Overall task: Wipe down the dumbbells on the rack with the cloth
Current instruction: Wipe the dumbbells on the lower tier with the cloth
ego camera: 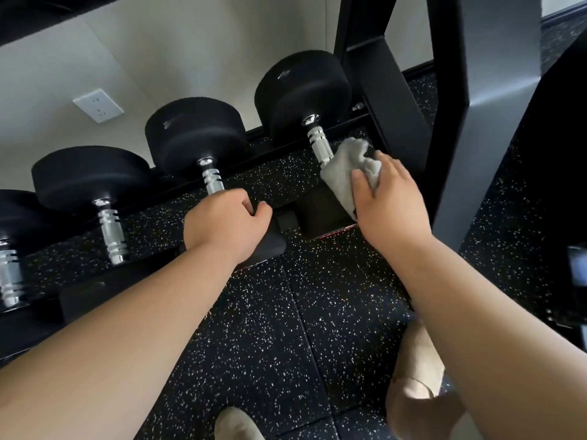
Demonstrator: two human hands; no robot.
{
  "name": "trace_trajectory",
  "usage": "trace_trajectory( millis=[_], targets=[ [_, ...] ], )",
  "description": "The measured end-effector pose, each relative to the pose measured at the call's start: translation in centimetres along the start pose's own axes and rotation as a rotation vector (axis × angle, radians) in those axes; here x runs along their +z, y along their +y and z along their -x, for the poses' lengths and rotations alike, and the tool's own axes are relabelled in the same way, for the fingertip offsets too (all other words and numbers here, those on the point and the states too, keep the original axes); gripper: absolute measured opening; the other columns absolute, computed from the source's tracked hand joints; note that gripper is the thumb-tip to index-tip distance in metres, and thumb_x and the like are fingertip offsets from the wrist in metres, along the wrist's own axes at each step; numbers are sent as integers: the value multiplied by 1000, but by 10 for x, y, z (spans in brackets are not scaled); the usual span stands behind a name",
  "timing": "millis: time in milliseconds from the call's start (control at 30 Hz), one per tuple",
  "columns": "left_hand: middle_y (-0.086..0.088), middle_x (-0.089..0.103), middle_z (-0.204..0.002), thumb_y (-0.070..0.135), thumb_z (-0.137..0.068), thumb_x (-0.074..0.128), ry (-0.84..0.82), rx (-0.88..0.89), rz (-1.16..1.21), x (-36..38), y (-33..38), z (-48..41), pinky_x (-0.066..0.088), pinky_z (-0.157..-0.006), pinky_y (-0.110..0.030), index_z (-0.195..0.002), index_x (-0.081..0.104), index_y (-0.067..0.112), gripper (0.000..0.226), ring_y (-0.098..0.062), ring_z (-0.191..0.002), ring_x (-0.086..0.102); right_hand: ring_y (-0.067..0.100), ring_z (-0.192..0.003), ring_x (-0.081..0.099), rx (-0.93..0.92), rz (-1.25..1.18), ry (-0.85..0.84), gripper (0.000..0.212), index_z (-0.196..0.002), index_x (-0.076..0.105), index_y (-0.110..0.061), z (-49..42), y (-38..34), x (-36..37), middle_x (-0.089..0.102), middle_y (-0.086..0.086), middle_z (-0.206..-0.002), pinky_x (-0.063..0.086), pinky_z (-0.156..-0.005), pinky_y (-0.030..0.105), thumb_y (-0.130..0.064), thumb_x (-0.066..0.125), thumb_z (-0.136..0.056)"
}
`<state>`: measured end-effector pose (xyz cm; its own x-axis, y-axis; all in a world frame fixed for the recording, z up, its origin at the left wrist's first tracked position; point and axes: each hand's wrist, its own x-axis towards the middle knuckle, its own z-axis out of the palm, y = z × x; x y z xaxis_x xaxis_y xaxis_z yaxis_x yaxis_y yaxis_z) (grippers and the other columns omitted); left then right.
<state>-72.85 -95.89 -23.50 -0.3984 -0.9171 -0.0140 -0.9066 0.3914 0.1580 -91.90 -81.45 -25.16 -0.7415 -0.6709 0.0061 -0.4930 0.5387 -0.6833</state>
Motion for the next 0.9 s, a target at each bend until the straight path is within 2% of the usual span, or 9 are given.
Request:
trace_trajectory(
  millis=[67,200,333,467,567,667,733,800,900],
  targets=[
    [9,59,-68,59,-93,56,-4,-4,-9,0,0,0,35,-58,-30,-74,65,26,38,-9,-63,49,25,-157,18,-29,87,-10,69,-159,33,-9,9,-6,5,33,8,-165,18,-129,42,-51,43,-105],
    [8,58,-69,60,-93,56,-9,-18,-21,-1,1,0,34,-58,-31,-75,64,26,39,-12,-62,49,36,-157,12,-430,408,-60,67,-155,45,-19,37,-19,29,28,15,-167,8,-129,51,-47,63,-97],
    [8,55,-69,59,-94,56,-15,-12,-34,-2,2,0,36,-62,-33,-78,65,26,38,-19,-65,50,28,-158,15,-518,378,-104,74,-156,43,-19,27,-8,22,32,7,-166,11,-129,46,-47,67,-92],
    [8,56,-70,59,-94,56,-14,-1,-35,-1,1,0,38,-63,-32,-78,66,26,37,-22,-70,55,17,-157,16,-158,62,-109,63,-160,33,-14,8,8,-2,30,0,-167,12,-129,35,-42,47,-106],
    [7,60,-72,59,-93,55,-13,-5,-32,1,0,-1,41,-64,-33,-76,66,26,38,-24,-72,59,24,-152,31,105,-129,-95,58,-158,34,-17,8,9,-8,37,3,-163,27,-126,43,-45,39,-108],
    [5,61,-72,60,-92,54,-12,-12,-36,2,-1,0,42,-65,-33,-76,65,27,38,-24,-73,59,20,-160,4,139,-70,-117,65,-165,13,-14,29,2,1,13,2,-172,7,-129,33,-42,35,-110],
    [6,61,-72,59,-92,54,-15,-19,-31,2,-1,0,42,-64,-33,-75,64,27,38,-23,-71,58,17,-159,-4,116,-81,-120,66,-165,10,-14,36,4,4,7,-1,-173,2,-128,31,-42,33,-110],
    [6,61,-71,58,-92,55,-11,-24,-29,2,-1,0,40,-63,-32,-75,65,26,38,-22,-68,57,22,-159,7,183,-125,-126,60,-160,28,-16,24,16,1,25,4,-169,13,-129,39,-46,32,-109],
    [5,62,-70,58,-92,55,-4,-24,-31,3,0,-2,41,-63,-32,-75,65,26,37,-22,-68,57,36,-136,48,473,-241,-132,49,-131,54,-15,2,24,-12,61,13,-133,41,-109,45,-51,31,-107]
  ],
)
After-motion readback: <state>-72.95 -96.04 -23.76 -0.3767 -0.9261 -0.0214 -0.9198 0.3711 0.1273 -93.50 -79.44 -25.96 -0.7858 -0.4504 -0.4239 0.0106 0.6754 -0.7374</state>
